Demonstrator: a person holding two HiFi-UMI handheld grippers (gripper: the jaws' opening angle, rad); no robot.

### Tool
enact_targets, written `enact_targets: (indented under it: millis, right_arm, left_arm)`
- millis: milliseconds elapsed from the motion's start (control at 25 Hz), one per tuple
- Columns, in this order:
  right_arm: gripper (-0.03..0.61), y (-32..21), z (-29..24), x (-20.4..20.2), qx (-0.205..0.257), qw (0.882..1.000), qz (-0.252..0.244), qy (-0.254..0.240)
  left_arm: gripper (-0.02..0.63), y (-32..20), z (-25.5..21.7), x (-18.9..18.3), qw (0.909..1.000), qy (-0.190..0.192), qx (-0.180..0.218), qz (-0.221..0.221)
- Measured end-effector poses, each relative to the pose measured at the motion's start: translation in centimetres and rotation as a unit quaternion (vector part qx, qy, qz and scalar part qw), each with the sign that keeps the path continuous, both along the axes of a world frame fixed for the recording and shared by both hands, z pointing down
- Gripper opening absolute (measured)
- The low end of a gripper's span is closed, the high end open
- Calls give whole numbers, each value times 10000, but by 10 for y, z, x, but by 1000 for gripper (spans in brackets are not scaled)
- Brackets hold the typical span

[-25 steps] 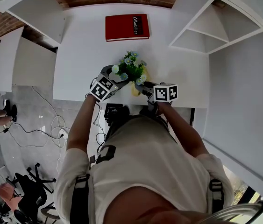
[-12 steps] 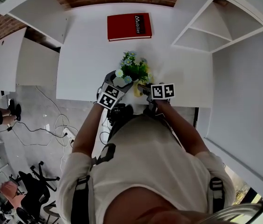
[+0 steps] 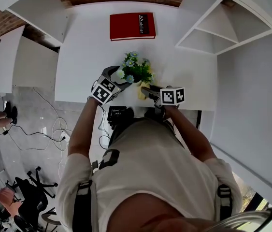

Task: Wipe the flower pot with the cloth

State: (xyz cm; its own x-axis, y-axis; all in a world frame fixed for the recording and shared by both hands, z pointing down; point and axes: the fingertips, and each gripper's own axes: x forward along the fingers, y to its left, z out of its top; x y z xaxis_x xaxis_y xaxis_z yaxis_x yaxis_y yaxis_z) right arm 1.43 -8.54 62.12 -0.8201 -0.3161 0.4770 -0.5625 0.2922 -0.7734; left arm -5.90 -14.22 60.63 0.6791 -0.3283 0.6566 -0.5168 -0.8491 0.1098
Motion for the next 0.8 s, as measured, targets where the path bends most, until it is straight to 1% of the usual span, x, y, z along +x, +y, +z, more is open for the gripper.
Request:
enact_targets:
  millis: [80,160,240,360,560,680,800]
  right_arm:
    - [149,-3,-20,-7,132,9997,-62,-200]
    - [149,-4,-22,-11,178,9997,-117,-147]
    - [149,-4,-11,-11,123,9999,-107,22]
    - [149,-1,8,-6,-29,9997,40,236]
    - [149,4,35,6,-276,9980,187,541]
    - [147,3,42,7,-285,9974,205,633]
    - [147,0,43,6,-267,9971,196,678]
  left_arm:
    - [367,2,4,6,9998,4,-107,187]
    - [366,7,7,11,9996,-6,-120,271]
    - [365,9,8,13,9999,16,-47,161]
    - [365,14,7,14,9998,141,-55,-123]
    - [365,34,8,15,9993,105,-120,-338]
    - [365,44,8,13,9990,48,-166,-413]
    - [365,49,8,9,9990,35,-210,-391]
